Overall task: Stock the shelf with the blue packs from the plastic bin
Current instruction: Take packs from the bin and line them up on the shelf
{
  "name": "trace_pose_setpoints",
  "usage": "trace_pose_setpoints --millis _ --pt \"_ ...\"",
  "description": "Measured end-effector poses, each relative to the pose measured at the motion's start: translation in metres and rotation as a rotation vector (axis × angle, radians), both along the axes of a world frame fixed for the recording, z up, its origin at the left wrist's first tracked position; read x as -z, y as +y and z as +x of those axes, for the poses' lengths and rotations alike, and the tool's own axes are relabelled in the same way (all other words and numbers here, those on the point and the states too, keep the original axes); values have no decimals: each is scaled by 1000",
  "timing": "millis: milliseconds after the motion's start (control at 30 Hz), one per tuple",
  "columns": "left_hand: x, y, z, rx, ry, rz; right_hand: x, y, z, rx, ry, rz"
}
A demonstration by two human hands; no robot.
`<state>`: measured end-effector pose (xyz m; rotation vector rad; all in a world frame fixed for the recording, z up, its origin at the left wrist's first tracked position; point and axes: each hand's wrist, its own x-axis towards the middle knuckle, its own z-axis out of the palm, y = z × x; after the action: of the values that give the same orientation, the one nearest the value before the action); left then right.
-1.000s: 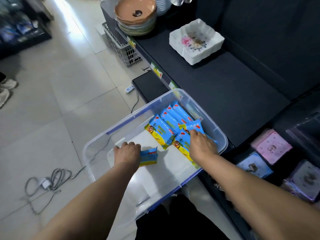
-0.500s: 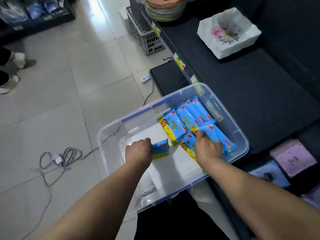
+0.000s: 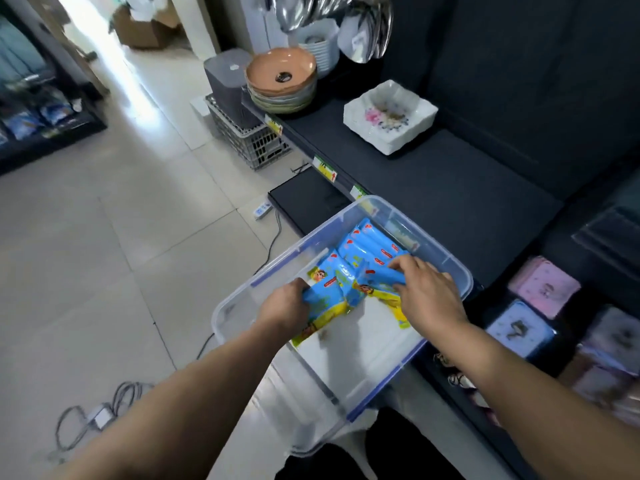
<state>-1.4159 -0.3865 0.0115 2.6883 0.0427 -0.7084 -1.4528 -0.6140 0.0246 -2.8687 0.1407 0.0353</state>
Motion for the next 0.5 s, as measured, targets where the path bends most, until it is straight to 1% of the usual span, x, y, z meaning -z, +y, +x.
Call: trace_pose_setpoints --millis 133,267,400,500 --pt "-28 6 10 143 -112 -40 -24 18 -25 98 -85 -25" --pt "-57 1 19 301 -211 -89 -51 30 -50 247 -150 -57" --pt "-91 -19 21 448 -322 -136 -79 30 -81 378 -247 -104" --pt "-121 -43 16 549 -403 -219 -103 21 -108 459 -317 -171"
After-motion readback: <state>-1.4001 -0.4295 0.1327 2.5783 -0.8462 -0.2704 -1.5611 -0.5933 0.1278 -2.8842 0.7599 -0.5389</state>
